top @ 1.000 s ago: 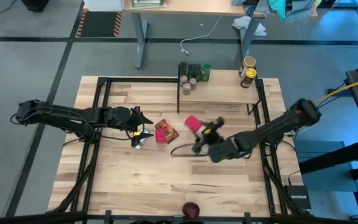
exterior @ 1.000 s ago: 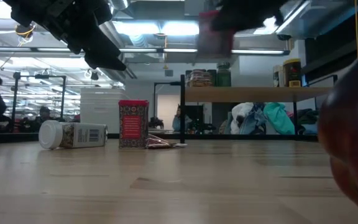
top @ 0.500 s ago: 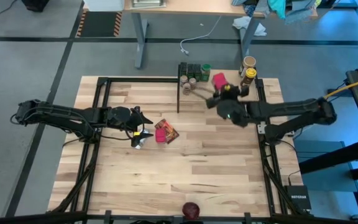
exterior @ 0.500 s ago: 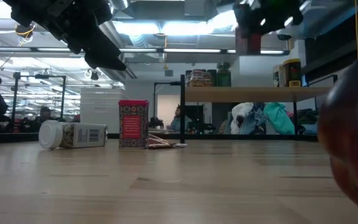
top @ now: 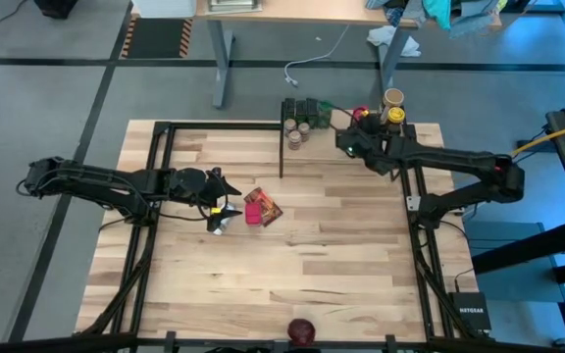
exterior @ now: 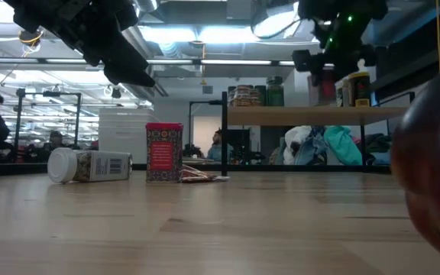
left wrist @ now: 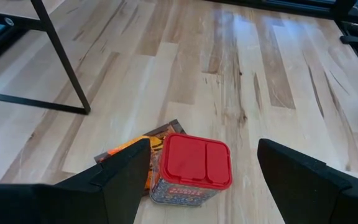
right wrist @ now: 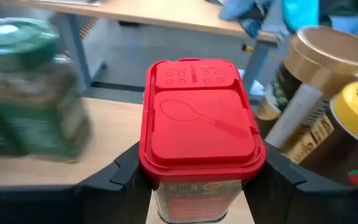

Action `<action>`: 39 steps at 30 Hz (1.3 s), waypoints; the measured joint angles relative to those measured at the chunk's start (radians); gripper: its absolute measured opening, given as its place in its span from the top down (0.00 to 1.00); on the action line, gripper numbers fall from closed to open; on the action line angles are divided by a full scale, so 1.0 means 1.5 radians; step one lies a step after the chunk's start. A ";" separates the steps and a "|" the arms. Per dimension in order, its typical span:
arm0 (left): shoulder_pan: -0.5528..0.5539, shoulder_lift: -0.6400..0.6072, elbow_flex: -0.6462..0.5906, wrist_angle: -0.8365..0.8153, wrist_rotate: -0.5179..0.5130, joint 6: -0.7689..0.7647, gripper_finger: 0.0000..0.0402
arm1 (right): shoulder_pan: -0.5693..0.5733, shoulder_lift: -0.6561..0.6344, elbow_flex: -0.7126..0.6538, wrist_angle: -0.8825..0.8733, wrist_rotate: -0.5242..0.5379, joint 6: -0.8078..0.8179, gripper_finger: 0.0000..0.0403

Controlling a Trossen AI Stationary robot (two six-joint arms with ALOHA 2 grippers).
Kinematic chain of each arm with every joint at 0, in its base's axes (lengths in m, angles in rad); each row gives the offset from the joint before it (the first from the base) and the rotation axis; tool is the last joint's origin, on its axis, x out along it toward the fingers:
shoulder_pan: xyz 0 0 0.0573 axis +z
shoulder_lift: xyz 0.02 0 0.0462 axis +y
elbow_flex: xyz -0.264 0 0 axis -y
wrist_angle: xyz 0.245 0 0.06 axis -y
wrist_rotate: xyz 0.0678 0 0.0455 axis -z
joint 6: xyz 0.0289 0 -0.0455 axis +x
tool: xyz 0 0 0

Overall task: Shelf spices
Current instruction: Put the left red seasoning can on the shelf aligned with other spices

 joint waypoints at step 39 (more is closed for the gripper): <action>0.000 0.000 0.000 0.000 0.000 -0.009 0.28 | -0.130 0.053 0.001 0.027 -0.060 -0.026 0.44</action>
